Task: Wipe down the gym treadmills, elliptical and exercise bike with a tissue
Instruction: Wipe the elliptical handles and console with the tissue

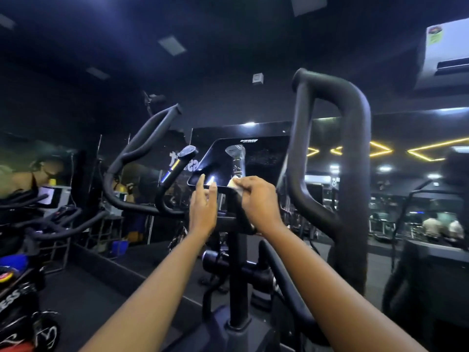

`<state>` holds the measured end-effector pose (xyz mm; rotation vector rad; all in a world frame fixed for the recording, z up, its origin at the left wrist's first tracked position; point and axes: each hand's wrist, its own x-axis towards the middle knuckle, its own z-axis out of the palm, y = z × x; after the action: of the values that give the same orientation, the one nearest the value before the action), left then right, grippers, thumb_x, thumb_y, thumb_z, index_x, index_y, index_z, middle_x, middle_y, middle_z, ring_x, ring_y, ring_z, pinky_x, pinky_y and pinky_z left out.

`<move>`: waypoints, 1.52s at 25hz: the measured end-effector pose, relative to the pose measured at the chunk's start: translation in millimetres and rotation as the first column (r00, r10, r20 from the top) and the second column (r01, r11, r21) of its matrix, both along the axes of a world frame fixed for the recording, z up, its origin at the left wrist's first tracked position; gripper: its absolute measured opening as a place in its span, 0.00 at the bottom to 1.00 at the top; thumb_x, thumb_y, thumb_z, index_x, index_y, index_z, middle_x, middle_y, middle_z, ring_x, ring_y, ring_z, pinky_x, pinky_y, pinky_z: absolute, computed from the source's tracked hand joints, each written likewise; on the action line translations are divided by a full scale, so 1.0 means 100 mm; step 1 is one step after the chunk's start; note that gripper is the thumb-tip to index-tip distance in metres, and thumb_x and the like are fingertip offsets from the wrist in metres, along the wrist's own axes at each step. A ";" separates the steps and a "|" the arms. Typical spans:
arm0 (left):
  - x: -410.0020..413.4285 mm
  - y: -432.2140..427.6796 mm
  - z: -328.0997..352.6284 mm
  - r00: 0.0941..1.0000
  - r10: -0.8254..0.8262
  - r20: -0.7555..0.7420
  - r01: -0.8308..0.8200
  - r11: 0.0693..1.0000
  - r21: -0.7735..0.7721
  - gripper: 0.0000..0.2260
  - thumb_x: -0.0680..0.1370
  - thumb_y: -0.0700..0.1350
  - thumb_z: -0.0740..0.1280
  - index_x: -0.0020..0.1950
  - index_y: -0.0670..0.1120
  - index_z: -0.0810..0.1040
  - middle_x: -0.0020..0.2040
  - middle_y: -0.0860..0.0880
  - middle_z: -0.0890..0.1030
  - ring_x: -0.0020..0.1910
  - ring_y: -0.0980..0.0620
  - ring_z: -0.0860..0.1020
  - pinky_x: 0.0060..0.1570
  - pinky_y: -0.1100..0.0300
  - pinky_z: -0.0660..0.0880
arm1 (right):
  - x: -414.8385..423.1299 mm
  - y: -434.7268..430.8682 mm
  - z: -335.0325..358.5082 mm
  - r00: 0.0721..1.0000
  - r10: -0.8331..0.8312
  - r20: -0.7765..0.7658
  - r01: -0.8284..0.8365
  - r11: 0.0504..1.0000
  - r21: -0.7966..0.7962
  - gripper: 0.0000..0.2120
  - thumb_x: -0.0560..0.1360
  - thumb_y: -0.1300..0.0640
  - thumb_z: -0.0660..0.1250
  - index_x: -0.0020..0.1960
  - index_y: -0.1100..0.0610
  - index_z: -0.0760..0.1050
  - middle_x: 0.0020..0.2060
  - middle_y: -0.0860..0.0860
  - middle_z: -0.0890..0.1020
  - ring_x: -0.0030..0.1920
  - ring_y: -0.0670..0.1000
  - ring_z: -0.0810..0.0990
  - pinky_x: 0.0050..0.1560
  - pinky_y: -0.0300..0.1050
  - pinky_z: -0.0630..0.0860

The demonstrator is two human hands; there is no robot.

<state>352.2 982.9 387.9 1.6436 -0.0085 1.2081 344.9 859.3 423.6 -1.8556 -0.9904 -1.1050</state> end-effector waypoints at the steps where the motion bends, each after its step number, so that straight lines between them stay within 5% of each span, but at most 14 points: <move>1: 0.12 0.03 0.03 1.000 -0.012 0.018 0.012 1.000 -0.005 0.23 0.83 0.53 0.54 0.77 0.50 0.57 0.68 0.44 0.70 0.69 0.46 0.67 0.67 0.53 0.61 | 0.15 0.08 0.05 0.999 -0.014 -0.032 0.015 0.999 0.030 0.09 0.75 0.64 0.66 0.53 0.63 0.81 0.51 0.56 0.83 0.54 0.54 0.79 0.57 0.44 0.71; 5: 0.63 0.11 0.23 0.991 -0.125 0.054 0.127 0.991 -0.049 0.23 0.83 0.53 0.54 0.78 0.52 0.54 0.75 0.43 0.62 0.73 0.47 0.62 0.72 0.52 0.57 | 0.73 0.31 0.39 0.988 -0.077 -0.132 0.101 0.979 0.179 0.11 0.75 0.59 0.67 0.56 0.60 0.80 0.55 0.57 0.82 0.58 0.54 0.78 0.58 0.40 0.68; 9: 1.19 0.17 0.43 0.953 -0.276 0.124 0.292 0.948 -0.129 0.23 0.83 0.55 0.51 0.78 0.55 0.52 0.76 0.47 0.61 0.74 0.47 0.60 0.71 0.52 0.55 | 1.14 0.42 0.85 0.981 -0.188 -0.037 0.191 0.952 0.239 0.10 0.76 0.62 0.65 0.55 0.61 0.80 0.55 0.59 0.81 0.58 0.56 0.78 0.55 0.40 0.67; 14: 1.60 0.07 0.56 0.852 -0.476 0.219 0.515 0.836 -0.188 0.23 0.81 0.62 0.48 0.76 0.62 0.52 0.74 0.55 0.63 0.72 0.52 0.63 0.70 0.54 0.57 | 1.52 0.57 1.25 0.923 -0.298 0.245 0.306 0.952 0.006 0.11 0.77 0.64 0.63 0.56 0.61 0.80 0.56 0.56 0.81 0.58 0.54 0.78 0.59 0.41 0.70; 18: 1.95 0.08 0.52 0.725 -0.668 0.168 0.687 0.686 -0.237 0.36 0.61 0.83 0.50 0.67 0.75 0.60 0.69 0.50 0.73 0.63 0.29 0.71 0.63 0.31 0.65 | 1.61 0.65 1.14 0.892 -0.279 0.355 0.363 0.911 -0.197 0.14 0.75 0.68 0.63 0.59 0.62 0.78 0.60 0.55 0.79 0.61 0.54 0.76 0.62 0.43 0.69; 22: 1.76 0.07 0.52 0.733 -0.656 0.183 0.681 0.710 -0.181 0.29 0.60 0.83 0.49 0.61 0.84 0.53 0.63 0.44 0.77 0.52 0.28 0.77 0.54 0.32 0.73 | 1.58 0.49 0.95 0.833 -0.190 0.519 0.347 0.911 -0.223 0.13 0.70 0.67 0.68 0.54 0.61 0.81 0.53 0.54 0.83 0.55 0.55 0.81 0.55 0.51 0.77; 25: 1.61 0.04 0.52 0.735 -0.654 0.177 0.678 0.718 -0.161 0.26 0.60 0.82 0.49 0.58 0.85 0.54 0.59 0.45 0.79 0.44 0.32 0.80 0.49 0.35 0.77 | 1.53 0.35 1.00 0.866 -0.172 0.470 0.310 0.921 -0.235 0.12 0.71 0.67 0.67 0.52 0.59 0.82 0.51 0.53 0.83 0.51 0.51 0.82 0.55 0.47 0.77; 29: 1.57 -0.05 0.49 0.797 -0.551 0.249 0.594 0.791 -0.151 0.22 0.64 0.80 0.49 0.59 0.85 0.55 0.62 0.53 0.77 0.51 0.31 0.79 0.53 0.32 0.73 | 1.58 0.44 1.30 0.861 -0.255 0.441 0.290 0.957 -0.013 0.13 0.73 0.68 0.64 0.53 0.58 0.82 0.53 0.52 0.83 0.53 0.49 0.80 0.58 0.39 0.73; 34: 1.54 -0.05 0.50 0.781 -0.547 0.301 0.607 0.779 -0.156 0.23 0.67 0.79 0.48 0.62 0.81 0.56 0.65 0.60 0.73 0.60 0.35 0.76 0.58 0.34 0.72 | 1.82 0.58 1.43 0.870 -0.315 0.379 0.426 0.867 -0.258 0.16 0.74 0.69 0.62 0.57 0.58 0.80 0.56 0.53 0.81 0.57 0.53 0.78 0.54 0.34 0.68; 38: 1.54 -0.07 0.49 0.806 -0.513 0.295 0.568 0.811 -0.142 0.24 0.64 0.80 0.46 0.59 0.84 0.55 0.68 0.57 0.72 0.58 0.36 0.78 0.54 0.34 0.74 | 1.74 0.41 1.07 0.880 -0.249 0.404 0.309 0.947 -0.089 0.17 0.73 0.72 0.62 0.57 0.60 0.80 0.55 0.54 0.82 0.57 0.53 0.79 0.60 0.43 0.73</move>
<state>506.3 975.7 436.6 1.1661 -0.4593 0.9091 518.9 900.7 530.9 -1.9888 -1.0683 -1.6641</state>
